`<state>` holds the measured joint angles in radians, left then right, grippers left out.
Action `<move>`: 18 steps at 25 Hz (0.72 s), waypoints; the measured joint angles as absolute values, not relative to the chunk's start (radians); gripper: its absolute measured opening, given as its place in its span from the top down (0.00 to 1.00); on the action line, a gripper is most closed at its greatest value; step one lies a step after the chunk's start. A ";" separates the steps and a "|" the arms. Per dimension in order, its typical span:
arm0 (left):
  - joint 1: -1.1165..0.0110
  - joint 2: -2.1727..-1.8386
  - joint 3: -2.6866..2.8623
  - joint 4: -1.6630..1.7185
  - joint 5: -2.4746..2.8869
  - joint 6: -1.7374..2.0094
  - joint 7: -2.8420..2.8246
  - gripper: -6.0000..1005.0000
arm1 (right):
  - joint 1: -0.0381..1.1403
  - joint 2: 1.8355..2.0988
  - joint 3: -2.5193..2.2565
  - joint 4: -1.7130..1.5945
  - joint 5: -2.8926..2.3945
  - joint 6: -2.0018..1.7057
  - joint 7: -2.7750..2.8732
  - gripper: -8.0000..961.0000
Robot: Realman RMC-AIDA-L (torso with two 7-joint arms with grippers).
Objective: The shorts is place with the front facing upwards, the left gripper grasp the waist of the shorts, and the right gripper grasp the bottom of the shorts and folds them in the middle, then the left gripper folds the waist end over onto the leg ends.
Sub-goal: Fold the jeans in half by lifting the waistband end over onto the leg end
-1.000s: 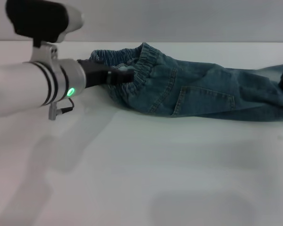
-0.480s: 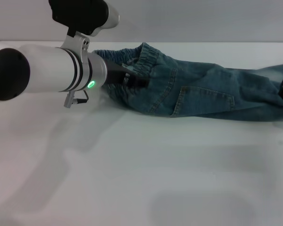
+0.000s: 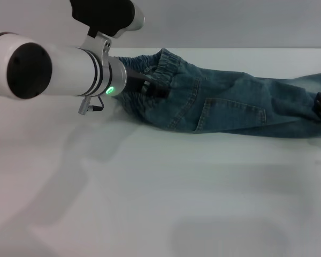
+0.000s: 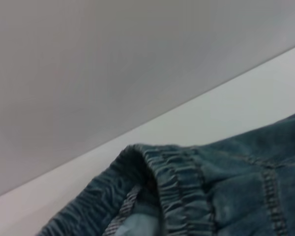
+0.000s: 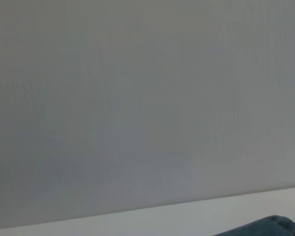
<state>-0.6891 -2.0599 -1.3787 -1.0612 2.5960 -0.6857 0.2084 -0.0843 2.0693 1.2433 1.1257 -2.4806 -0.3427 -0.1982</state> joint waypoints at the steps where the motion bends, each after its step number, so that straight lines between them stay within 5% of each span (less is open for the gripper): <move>1: -0.701 -2.060 -1.381 -1.042 2.596 -0.684 0.208 0.21 | -0.085 2.069 1.244 1.127 -2.481 -0.340 -0.198 0.14; 18: -0.748 -2.059 -1.456 -0.934 2.590 -0.681 0.235 0.23 | -0.083 2.068 1.246 1.135 -2.478 -0.323 -0.198 0.14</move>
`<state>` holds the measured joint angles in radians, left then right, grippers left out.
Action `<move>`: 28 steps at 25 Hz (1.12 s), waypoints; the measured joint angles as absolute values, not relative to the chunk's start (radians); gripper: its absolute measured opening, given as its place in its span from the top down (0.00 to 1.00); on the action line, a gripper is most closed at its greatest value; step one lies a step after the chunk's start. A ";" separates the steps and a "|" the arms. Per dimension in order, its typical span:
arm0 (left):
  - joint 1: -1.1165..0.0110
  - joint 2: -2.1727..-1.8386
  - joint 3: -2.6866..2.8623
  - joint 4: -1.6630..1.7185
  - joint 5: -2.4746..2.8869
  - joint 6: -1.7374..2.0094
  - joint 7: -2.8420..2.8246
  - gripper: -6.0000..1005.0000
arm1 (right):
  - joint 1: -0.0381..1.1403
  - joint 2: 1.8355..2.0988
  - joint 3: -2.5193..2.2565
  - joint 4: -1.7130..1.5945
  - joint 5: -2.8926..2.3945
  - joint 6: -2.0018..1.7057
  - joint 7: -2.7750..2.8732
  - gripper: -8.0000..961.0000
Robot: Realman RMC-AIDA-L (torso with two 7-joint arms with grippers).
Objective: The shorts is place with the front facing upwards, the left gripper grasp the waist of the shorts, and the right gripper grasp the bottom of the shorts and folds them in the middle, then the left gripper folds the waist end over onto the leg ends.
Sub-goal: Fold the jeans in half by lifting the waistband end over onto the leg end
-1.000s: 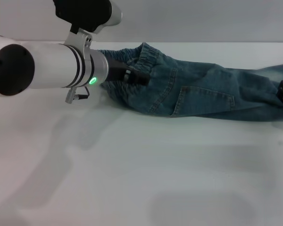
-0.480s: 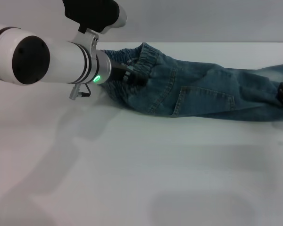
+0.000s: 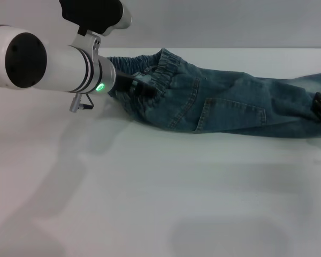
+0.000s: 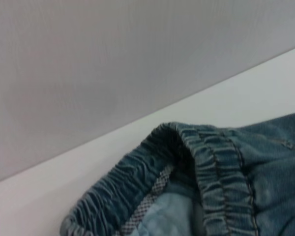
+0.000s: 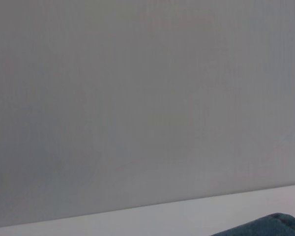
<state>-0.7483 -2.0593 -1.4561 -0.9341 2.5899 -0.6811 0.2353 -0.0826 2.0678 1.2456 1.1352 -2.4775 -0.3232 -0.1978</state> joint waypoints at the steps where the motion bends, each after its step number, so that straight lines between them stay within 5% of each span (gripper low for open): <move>1: -0.749 -2.059 -1.456 -0.933 2.589 -0.684 0.235 0.23 | -0.082 2.068 1.246 1.136 -2.478 -0.322 -0.198 0.14; 15: -0.791 -2.063 -1.457 -0.846 2.534 -0.704 0.278 0.25 | -0.088 2.068 1.247 1.146 -2.480 -0.310 -0.198 0.14; 28: -0.713 -2.062 -1.518 -0.914 2.521 -0.699 0.262 0.26 | -0.103 2.068 1.247 1.171 -2.481 -0.298 -0.198 0.14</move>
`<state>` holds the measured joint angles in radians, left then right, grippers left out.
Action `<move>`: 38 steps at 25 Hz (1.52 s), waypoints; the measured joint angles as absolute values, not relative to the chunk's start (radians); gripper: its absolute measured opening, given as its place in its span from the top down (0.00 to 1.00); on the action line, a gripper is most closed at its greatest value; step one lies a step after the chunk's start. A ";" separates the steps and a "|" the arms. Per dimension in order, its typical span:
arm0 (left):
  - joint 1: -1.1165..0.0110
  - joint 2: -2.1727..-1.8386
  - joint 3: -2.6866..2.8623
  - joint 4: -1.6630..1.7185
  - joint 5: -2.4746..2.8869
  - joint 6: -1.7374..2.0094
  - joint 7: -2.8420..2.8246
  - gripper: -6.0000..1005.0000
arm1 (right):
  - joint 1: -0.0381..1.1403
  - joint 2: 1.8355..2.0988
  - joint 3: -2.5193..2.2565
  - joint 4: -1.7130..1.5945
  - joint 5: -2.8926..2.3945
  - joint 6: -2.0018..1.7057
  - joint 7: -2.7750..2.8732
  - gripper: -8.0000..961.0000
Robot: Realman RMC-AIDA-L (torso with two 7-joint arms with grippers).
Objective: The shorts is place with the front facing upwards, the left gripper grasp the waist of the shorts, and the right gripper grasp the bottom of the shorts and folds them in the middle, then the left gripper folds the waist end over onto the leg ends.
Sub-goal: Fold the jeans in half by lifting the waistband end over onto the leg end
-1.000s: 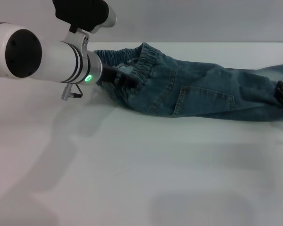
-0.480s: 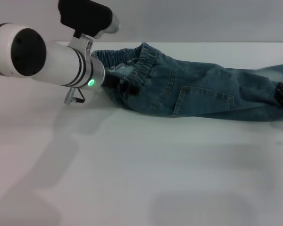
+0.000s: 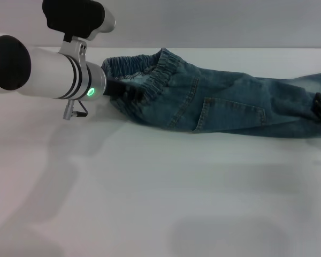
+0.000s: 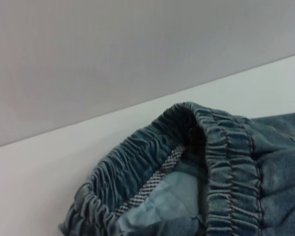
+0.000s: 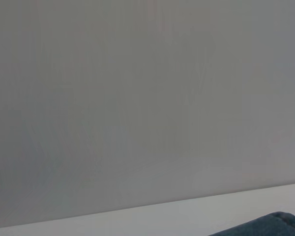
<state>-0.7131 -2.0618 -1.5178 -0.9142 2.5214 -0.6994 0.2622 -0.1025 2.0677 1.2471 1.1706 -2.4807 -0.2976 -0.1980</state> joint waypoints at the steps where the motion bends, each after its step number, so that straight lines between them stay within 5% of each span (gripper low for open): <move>1: -0.713 -2.062 -1.517 -0.913 2.521 -0.700 0.262 0.34 | -0.103 2.068 1.247 1.172 -2.481 -0.296 -0.198 0.14; 8: -0.712 -2.063 -1.511 -0.922 2.521 -0.703 0.263 0.73 | -0.103 2.068 1.250 1.176 -2.481 -0.295 -0.204 0.14; 14: -0.697 -2.063 -1.511 -0.953 2.522 -0.703 0.262 0.95 | -0.104 2.068 1.257 1.174 -2.481 -0.287 -0.200 0.14; 25: -0.643 -2.062 -1.532 -0.986 2.529 -0.705 0.235 0.97 | -0.113 2.068 1.261 1.178 -2.480 -0.282 -0.199 0.14; 38: -0.425 -2.060 -1.565 -1.201 2.591 -0.679 0.145 0.95 | -0.091 2.068 1.261 1.192 -2.478 -0.217 -0.198 0.14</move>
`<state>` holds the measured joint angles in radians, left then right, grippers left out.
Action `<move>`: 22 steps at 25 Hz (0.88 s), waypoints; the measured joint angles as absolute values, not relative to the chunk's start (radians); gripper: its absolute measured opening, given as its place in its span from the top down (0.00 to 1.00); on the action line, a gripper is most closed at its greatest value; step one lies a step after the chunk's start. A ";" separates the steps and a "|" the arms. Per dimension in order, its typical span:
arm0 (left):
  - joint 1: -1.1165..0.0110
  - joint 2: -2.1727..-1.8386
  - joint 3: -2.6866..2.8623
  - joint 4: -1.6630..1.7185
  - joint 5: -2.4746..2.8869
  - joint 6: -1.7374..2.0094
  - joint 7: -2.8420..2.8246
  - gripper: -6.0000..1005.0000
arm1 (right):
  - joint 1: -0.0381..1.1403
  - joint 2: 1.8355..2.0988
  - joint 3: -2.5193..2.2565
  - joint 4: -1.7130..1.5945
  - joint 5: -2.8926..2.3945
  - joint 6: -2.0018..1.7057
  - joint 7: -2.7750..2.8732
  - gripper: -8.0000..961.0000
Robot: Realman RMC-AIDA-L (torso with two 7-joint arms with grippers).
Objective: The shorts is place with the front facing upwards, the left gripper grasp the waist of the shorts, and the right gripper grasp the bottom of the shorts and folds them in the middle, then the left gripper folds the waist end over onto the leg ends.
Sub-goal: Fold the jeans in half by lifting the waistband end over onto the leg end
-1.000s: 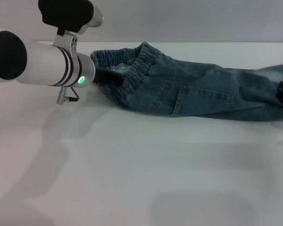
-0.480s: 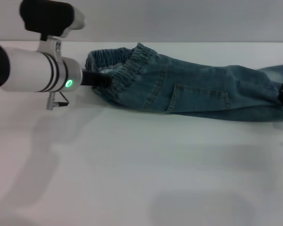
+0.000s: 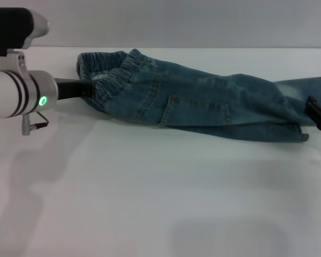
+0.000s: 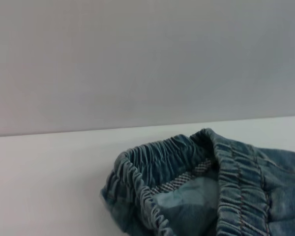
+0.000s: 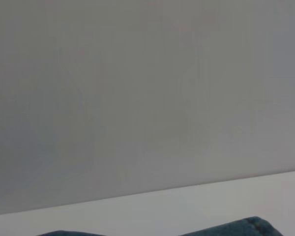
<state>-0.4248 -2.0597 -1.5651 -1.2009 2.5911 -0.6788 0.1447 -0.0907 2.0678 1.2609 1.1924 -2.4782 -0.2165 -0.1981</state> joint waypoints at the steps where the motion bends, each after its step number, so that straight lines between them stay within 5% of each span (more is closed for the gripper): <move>1: -0.412 -2.060 -1.566 -1.212 2.591 -0.674 0.143 0.94 | -0.091 2.068 1.261 1.195 -2.478 -0.212 -0.198 0.14; 22: -0.289 -2.061 -1.570 -1.285 2.583 -0.676 0.133 0.91 | -0.082 2.068 1.251 1.214 -2.475 -0.147 -0.198 0.14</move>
<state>-0.2892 -2.0613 -1.5697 -1.2855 2.5832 -0.6759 0.1332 -0.0820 2.0678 1.2510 1.2143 -2.4753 -0.1466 -0.1978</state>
